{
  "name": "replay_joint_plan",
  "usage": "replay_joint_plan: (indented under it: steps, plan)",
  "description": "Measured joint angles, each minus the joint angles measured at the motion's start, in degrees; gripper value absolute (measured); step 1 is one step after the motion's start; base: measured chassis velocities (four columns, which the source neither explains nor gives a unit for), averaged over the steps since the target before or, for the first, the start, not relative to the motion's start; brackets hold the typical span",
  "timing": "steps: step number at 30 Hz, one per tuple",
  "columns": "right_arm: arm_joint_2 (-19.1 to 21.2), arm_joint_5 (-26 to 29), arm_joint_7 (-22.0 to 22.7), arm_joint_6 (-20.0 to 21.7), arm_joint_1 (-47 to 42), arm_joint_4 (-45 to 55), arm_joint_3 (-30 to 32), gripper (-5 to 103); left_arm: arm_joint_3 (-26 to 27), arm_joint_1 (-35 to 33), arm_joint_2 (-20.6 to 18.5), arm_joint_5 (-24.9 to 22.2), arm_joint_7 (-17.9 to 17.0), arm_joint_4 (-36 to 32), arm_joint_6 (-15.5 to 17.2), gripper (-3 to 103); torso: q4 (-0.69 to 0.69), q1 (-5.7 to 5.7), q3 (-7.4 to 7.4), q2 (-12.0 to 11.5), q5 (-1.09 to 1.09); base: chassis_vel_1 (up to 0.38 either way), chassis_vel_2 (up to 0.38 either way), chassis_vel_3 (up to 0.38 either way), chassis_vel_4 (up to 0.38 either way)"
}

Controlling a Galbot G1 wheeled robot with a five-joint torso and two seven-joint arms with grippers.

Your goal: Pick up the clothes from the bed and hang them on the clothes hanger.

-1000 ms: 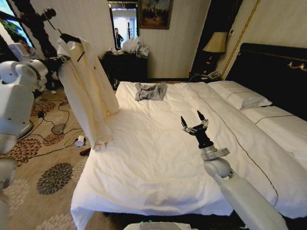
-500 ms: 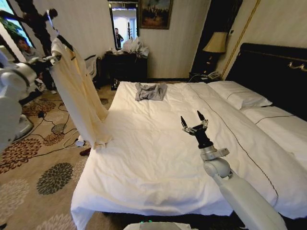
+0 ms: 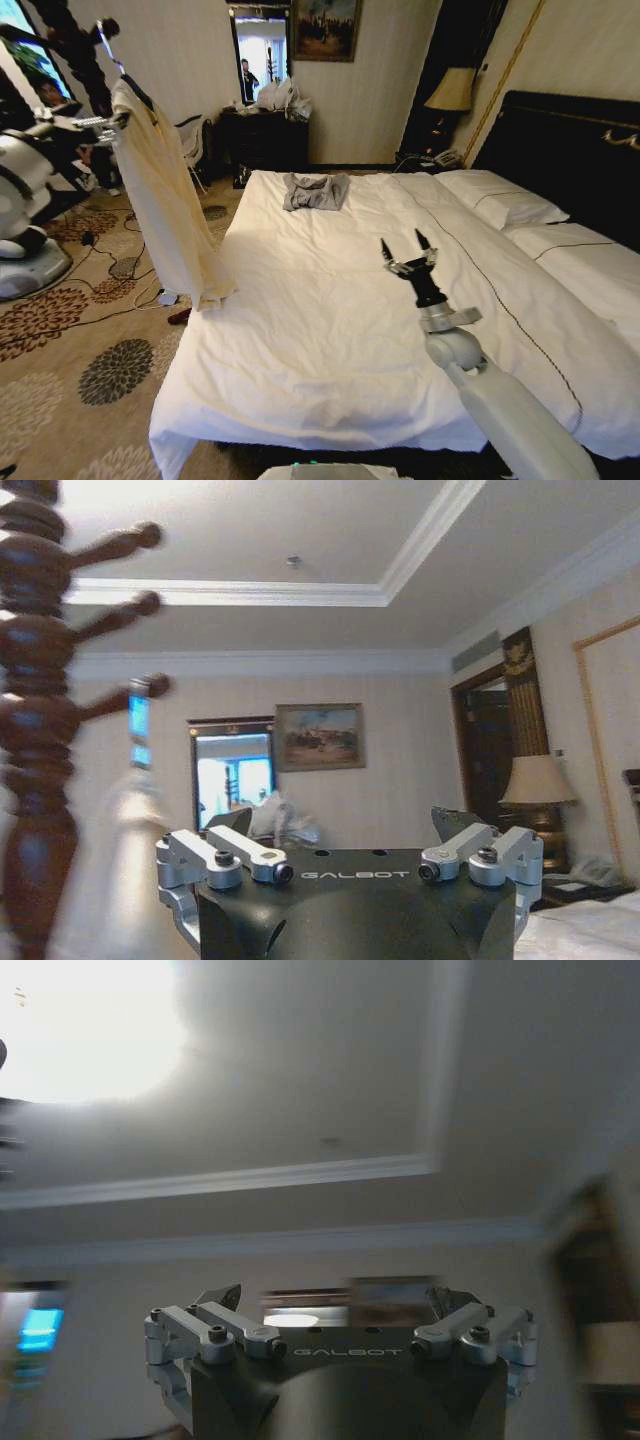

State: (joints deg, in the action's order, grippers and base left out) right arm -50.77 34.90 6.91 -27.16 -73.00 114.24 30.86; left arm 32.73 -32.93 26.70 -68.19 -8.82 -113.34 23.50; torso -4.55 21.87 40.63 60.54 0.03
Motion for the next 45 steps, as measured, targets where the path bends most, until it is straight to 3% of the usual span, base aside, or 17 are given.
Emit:
replay_joint_plan:
  steps: [1, 2, 4, 5, 6, 8, 9, 10, 11, 13, 14, 17, 21, 25, 45]
  plan:
    - [-0.05, 0.17, 0.88, 0.86, -2.01, 1.57, 2.51, 100, 2.88, -3.53, 0.93, 1.21, -2.07, -3.09, -0.31, 100, -0.04, 0.01, 0.0, -0.01, -0.01, 0.0, 0.0, 0.0, 0.0]
    - [-0.26, 0.32, 1.81, 2.31, -4.6, 3.87, 5.77, 100, 8.43, -9.99, 2.72, 5.36, -3.67, -7.92, -1.71, 100, -0.01, 0.02, 0.0, -0.01, 0.01, 0.0, 0.0, 0.0, 0.0]
    - [-1.06, 0.18, 3.26, 4.2, -8.03, 7.11, 9.33, 100, 14.93, -22.26, 6.91, 12.4, -3.91, -14.84, -4.89, 100, 0.11, 0.0, -0.02, 0.0, 0.03, 0.0, 0.0, 0.0, 0.0]
    - [-1.06, 0.18, 3.26, 4.2, -8.03, 7.11, 9.33, 100, 14.93, -22.26, 6.91, 12.4, -3.91, -14.84, -4.89, 100, 0.11, 0.0, -0.02, 0.0, 0.03, 0.0, 0.0, 0.0, 0.0]
    - [-1.92, -0.91, 4.59, 4.93, -10.23, 8.82, 10.71, 100, 16.56, -30.59, 10.61, 16.81, -3.0, -18.03, -6.55, 100, 0.13, 0.0, -0.01, 0.0, -0.05, 0.0, 0.0, 0.0, 0.0]
    - [-3.85, -3.67, 6.04, 6.13, -14.08, 10.91, 11.77, 100, 16.41, -41.66, 17.15, 23.48, -1.31, -20.86, -9.86, 100, 0.14, 0.0, -0.01, 0.0, -0.09, 0.0, 0.0, 0.0, 0.0]
    - [-5.48, -5.8, 6.44, 6.61, -17.13, 12.34, 11.87, 100, 15.07, -48.0, 22.32, 28.87, -0.22, -21.97, -12.16, 100, 0.13, -0.01, -0.01, 0.0, -0.07, 0.0, 0.0, 0.0, 0.0]
    - [-5.48, -5.8, 6.44, 6.61, -17.13, 12.34, 11.87, 100, 15.07, -48.0, 22.32, 28.87, -0.22, -21.97, -12.16, 100, 0.13, -0.01, -0.01, 0.0, -0.07, 0.0, 0.0, 0.0, 0.0]
    - [-7.5, -7.98, 6.73, 6.68, -20.24, 14.06, 11.22, 100, 13.43, -53.39, 27.66, 34.62, 0.57, -22.65, -13.9, 100, 0.11, -0.01, -0.01, 0.0, -0.06, 0.0, 0.0, 0.0, 0.0]
    - [-12.33, -12.53, 7.03, 6.68, -25.14, 16.76, 8.54, 100, 11.21, -59.19, 34.29, 41.6, 2.08, -23.26, -15.91, 100, 0.12, -0.01, -0.02, 0.0, 0.01, 0.0, 0.0, 0.0, 0.0]
    - [-12.33, -12.53, 7.03, 6.68, -25.14, 16.76, 8.54, 100, 11.21, -59.19, 34.29, 41.6, 2.08, -23.26, -15.91, 100, 0.12, -0.01, -0.02, 0.0, 0.01, 0.0, 0.0, 0.0, 0.0]
    - [-18.91, -21.72, 6.96, 6.47, -30.84, 18.47, 4.16, 100, 9.56, -63.96, 40.55, 46.56, 4.68, -24.46, -17.2, 100, 0.07, -0.01, -0.01, 0.0, -0.03, 0.0, 0.0, 0.0, 0.0]
    - [-21.09, -26.86, 6.15, 6.19, -34.12, 18.48, 0.76, 100, 9.05, -67.46, 43.77, 50.48, 7.33, -26.27, -17.71, 100, 0.07, -0.01, -0.01, 0.01, -0.02, 0.0, 0.0, 0.0, 0.0]
    - [-21.18, -27.49, 4.74, 5.97, -34.45, 18.02, 0.25, 100, 8.87, -69.22, 44.68, 52.13, 9.35, -26.78, -17.71, 100, 0.11, -0.01, -0.01, 0.01, -0.02, 0.0, 0.0, 0.0, 0.0]
    - [-20.81, -27.01, 4.41, 5.8, -33.95, 17.65, 0.26, 100, 8.73, -69.28, 44.18, 51.6, 9.54, -26.46, -17.51, 100, 0.09, 0.01, 0.0, 0.0, -0.03, 0.0, 0.0, 0.0, 0.0]
